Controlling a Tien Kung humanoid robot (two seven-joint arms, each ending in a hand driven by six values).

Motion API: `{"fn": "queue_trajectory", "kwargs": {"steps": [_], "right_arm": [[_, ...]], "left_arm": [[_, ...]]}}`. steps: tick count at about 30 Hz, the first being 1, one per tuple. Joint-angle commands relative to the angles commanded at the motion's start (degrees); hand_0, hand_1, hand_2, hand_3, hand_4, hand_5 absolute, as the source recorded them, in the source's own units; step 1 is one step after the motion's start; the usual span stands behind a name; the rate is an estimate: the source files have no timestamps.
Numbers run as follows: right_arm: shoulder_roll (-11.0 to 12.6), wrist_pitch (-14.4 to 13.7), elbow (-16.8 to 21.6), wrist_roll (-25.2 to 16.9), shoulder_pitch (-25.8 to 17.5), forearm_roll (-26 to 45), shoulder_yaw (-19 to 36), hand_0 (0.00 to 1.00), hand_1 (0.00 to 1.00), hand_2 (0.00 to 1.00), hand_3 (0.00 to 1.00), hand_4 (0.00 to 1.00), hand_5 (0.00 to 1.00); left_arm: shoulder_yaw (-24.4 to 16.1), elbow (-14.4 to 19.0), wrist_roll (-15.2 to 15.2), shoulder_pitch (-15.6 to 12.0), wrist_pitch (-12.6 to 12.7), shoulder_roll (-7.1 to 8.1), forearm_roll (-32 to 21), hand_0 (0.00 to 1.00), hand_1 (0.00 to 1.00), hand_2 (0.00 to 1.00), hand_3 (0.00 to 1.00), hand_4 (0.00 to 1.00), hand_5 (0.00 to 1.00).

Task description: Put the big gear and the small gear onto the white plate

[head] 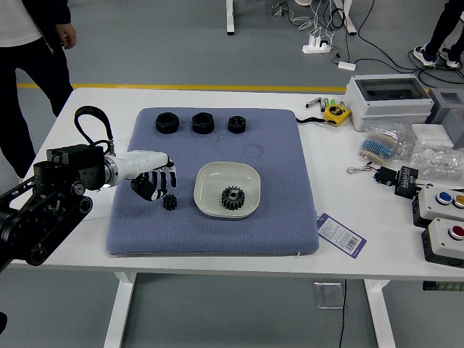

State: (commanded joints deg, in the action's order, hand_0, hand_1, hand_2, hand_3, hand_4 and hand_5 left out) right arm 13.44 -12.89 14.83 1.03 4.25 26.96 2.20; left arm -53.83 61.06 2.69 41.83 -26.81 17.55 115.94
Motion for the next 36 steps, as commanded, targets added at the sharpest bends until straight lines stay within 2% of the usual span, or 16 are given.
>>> {"fn": "queue_trajectory", "kwargs": {"steps": [4, 5, 10, 11, 22, 23, 28, 29, 34, 35, 36], "right_arm": [[-0.02, -0.02, -0.01, 0.08, -0.06, -0.24, 0.13, 0.684, 0.678, 0.747, 0.629, 0.824, 0.743], [-0.02, -0.03, -0.01, 0.1, -0.07, -0.32, 0.15, 0.683, 0.677, 0.747, 0.63, 0.824, 0.743], [-0.06, -0.07, -0.02, 0.14, -0.14, -0.44, 0.24, 0.683, 0.677, 0.747, 0.63, 0.824, 0.743], [-0.07, -0.09, -0.02, 0.17, -0.18, -0.54, 0.32, 0.682, 0.677, 0.747, 0.63, 0.824, 0.744], [-0.15, -0.26, -0.03, 0.43, -0.42, -1.42, 0.92, 0.683, 0.677, 0.748, 0.631, 0.824, 0.743], [-0.17, -0.3, -0.03, 0.47, -0.44, -1.54, 1.01, 0.683, 0.677, 0.748, 0.629, 0.824, 0.744], [-0.25, -0.42, -0.07, 0.73, -0.41, -2.35, 1.54, 0.683, 0.677, 0.748, 0.629, 0.824, 0.744], [-0.26, -0.44, -0.07, 0.75, -0.41, -2.42, 1.59, 0.683, 0.675, 0.748, 0.628, 0.823, 0.745], [-0.26, -0.44, -0.06, 0.76, -0.41, -2.47, 1.62, 0.683, 0.675, 0.748, 0.628, 0.823, 0.745], [-0.25, -0.43, -0.06, 0.75, -0.39, -2.43, 1.59, 0.682, 0.676, 0.748, 0.627, 0.823, 0.743], [-0.25, -0.43, -0.06, 0.74, -0.37, -2.41, 1.58, 0.682, 0.676, 0.748, 0.627, 0.823, 0.743]], "left_arm": [[-0.4, 0.93, -0.09, -0.07, 0.16, -0.11, -0.25, 0.439, 0.496, 0.539, 0.585, 0.637, 0.002], [-0.34, 1.01, -0.07, -0.08, 0.13, -0.16, -0.29, 0.564, 0.609, 0.655, 0.697, 0.909, 0.002], [0.42, 1.04, 0.28, -0.41, -0.06, -0.41, -0.32, 0.564, 0.609, 0.655, 0.697, 0.909, 0.002], [0.71, 1.07, 0.31, -0.6, -0.01, -0.5, -0.32, 0.563, 0.632, 0.681, 0.728, 0.947, 0.002], [2.65, 0.65, 0.32, -1.25, 0.44, -1.62, -0.04, 0.558, 0.632, 0.69, 0.734, 0.944, 0.002], [2.96, 0.35, 0.2, -1.28, 0.69, -1.79, -0.1, 0.538, 0.622, 0.677, 0.72, 0.899, 0.002], [3.27, -1.03, -0.06, -1.3, 1.37, -2.31, 0.16, 0.538, 0.622, 0.677, 0.72, 0.899, 0.002], [3.28, -1.22, -0.09, -1.31, 1.47, -2.35, 0.19, 0.519, 0.593, 0.642, 0.683, 0.818, 0.002], [3.28, -2.11, -0.26, -1.35, 1.99, -2.52, 0.19, 0.519, 0.593, 0.642, 0.683, 0.818, 0.002], [3.28, -2.24, -0.25, -1.33, 2.12, -2.57, 0.19, 0.486, 0.543, 0.583, 0.634, 0.736, 0.002], [3.28, -2.3, -0.24, -1.32, 2.17, -2.6, 0.19, 0.486, 0.543, 0.583, 0.634, 0.736, 0.002]]}}
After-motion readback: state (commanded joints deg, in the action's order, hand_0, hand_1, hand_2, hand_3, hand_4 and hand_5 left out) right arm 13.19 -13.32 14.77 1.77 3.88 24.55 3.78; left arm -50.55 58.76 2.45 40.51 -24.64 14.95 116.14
